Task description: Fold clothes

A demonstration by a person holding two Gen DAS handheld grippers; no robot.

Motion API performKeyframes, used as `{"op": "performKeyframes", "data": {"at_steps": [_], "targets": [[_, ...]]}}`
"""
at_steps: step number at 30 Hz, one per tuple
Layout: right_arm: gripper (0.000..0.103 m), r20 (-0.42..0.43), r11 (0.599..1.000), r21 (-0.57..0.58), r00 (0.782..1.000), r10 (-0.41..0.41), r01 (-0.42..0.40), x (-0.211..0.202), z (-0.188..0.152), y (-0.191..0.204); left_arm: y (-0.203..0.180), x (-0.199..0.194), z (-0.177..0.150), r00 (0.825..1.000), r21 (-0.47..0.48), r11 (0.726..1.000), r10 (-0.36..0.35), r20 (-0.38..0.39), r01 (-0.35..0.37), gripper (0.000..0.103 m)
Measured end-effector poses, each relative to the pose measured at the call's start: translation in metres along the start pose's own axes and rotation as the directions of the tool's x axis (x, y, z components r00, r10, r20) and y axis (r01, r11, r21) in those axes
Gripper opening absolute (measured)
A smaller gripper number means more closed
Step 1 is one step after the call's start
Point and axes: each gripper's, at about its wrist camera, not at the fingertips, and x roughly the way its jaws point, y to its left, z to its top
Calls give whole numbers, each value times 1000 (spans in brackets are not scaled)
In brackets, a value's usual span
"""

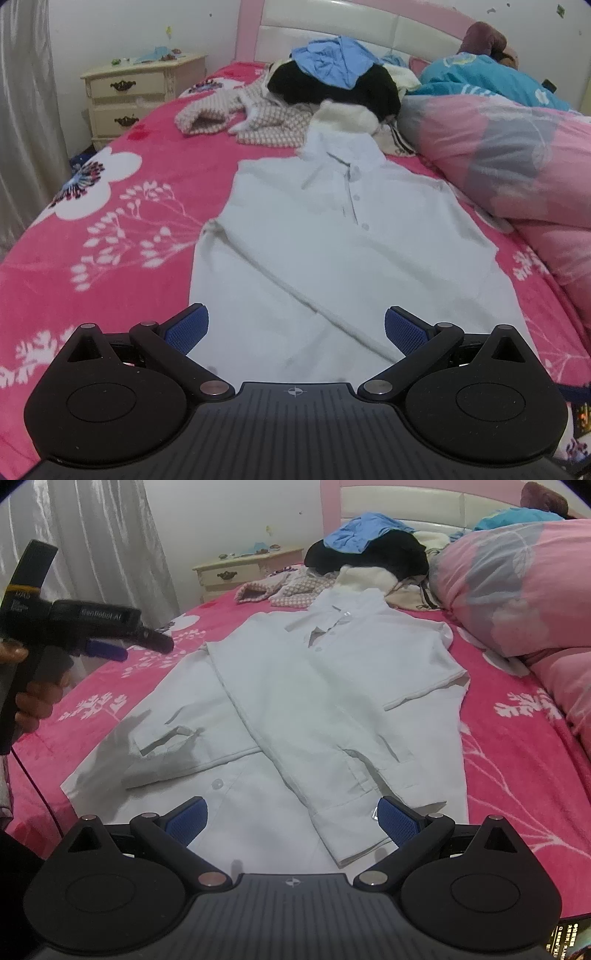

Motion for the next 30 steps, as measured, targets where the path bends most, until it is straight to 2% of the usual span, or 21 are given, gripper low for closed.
{"op": "performKeyframes", "data": {"at_steps": [6,30], "targets": [[101,7,1000,6,1000,-3,3,-1,1,-1,-2,2,9,1000,4,1000,6,13,-6,103],[101,11,1000,13,1000,-8,8,-2,2,-3,-6,4,9,1000,8,1000,11,6,-11,103]]}}
